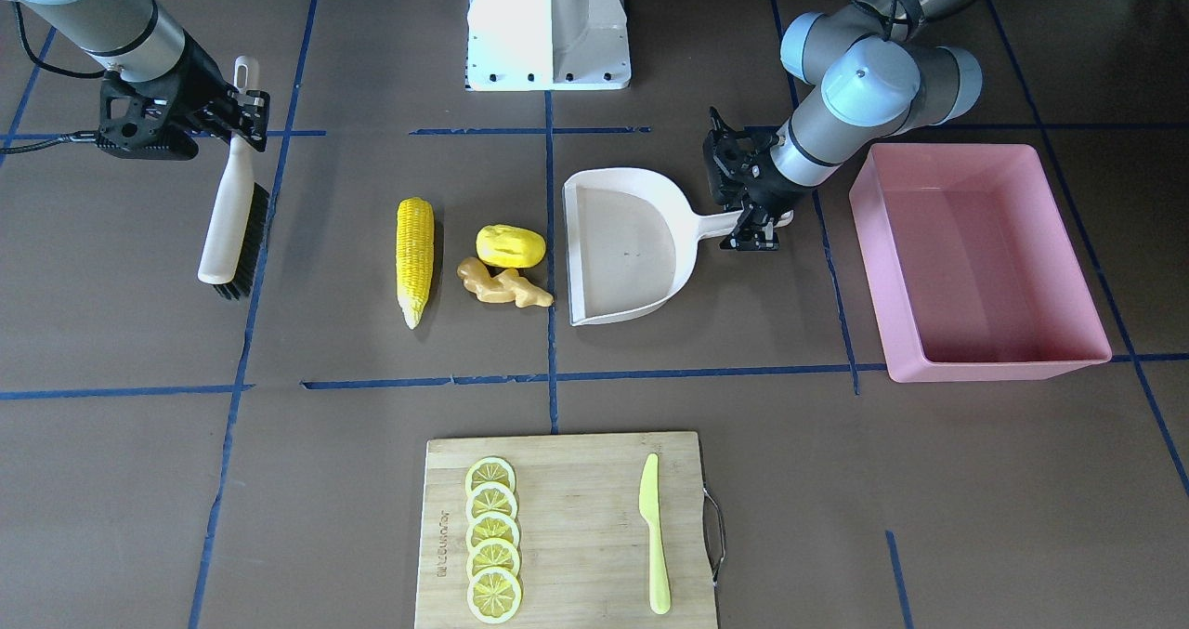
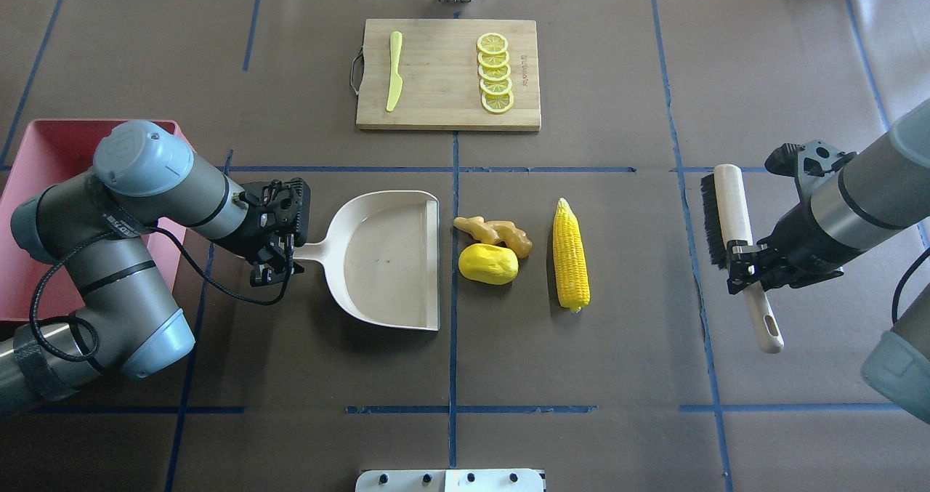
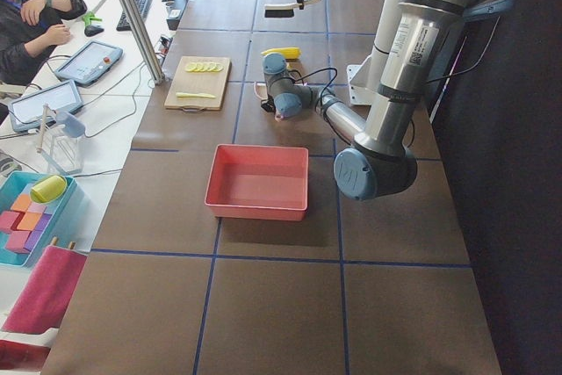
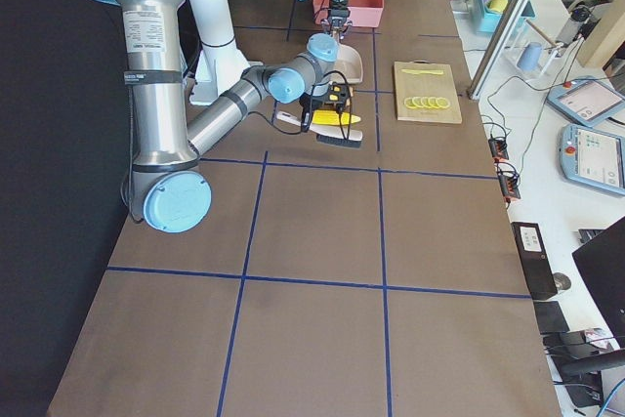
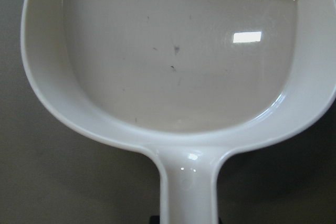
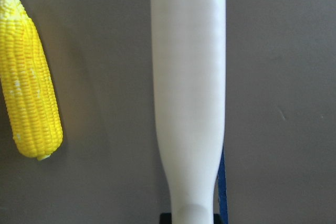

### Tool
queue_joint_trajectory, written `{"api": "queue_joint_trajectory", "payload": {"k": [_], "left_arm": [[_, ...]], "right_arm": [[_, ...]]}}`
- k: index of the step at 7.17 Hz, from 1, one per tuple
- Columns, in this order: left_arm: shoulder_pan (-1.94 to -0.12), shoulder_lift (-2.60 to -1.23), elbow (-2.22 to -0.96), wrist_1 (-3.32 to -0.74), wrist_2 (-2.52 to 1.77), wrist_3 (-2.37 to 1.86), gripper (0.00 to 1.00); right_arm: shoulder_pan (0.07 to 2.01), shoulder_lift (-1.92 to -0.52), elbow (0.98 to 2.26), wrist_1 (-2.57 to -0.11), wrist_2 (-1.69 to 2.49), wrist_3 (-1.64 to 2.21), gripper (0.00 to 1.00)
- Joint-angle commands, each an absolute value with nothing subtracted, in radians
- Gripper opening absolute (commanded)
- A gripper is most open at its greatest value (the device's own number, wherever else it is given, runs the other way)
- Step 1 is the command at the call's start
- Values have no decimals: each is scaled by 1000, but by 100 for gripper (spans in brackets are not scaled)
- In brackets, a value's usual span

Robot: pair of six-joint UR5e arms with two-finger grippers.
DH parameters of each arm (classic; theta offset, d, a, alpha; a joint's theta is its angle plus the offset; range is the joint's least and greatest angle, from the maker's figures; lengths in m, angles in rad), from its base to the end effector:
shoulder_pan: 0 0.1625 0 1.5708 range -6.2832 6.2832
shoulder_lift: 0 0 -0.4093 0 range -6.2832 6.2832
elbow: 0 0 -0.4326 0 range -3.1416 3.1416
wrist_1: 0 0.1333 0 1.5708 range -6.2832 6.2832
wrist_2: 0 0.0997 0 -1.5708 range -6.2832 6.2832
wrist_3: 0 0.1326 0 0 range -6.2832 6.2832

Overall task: Sweep and dump trash into bin
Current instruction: 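Move the brush with the right gripper behind the corn, potato and ginger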

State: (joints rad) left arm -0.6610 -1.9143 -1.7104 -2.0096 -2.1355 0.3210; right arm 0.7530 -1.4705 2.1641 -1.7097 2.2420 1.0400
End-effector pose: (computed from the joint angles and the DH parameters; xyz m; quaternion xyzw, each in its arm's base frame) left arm 0.4910 -0.4608 0.3352 0.3364 0.3628 0.5978 0.6308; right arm -0.3396 -0.3879 0.3289 -0.0989 -0.3967 0.0111 0.9125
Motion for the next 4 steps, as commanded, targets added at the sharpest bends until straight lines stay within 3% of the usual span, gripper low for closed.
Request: {"api": "queue_joint_trajectory", "payload": {"k": [1,4], "left_arm": [[-667,-1916,-1712,-1971,-2108,325,0],[-653,-1943,-1726,-1921,-2046,327,0]], "right_arm": [[710,-1404,2161,-1799,2237,1040,0],[652,-1388,2145,-1802,2224,1040,0]]}}
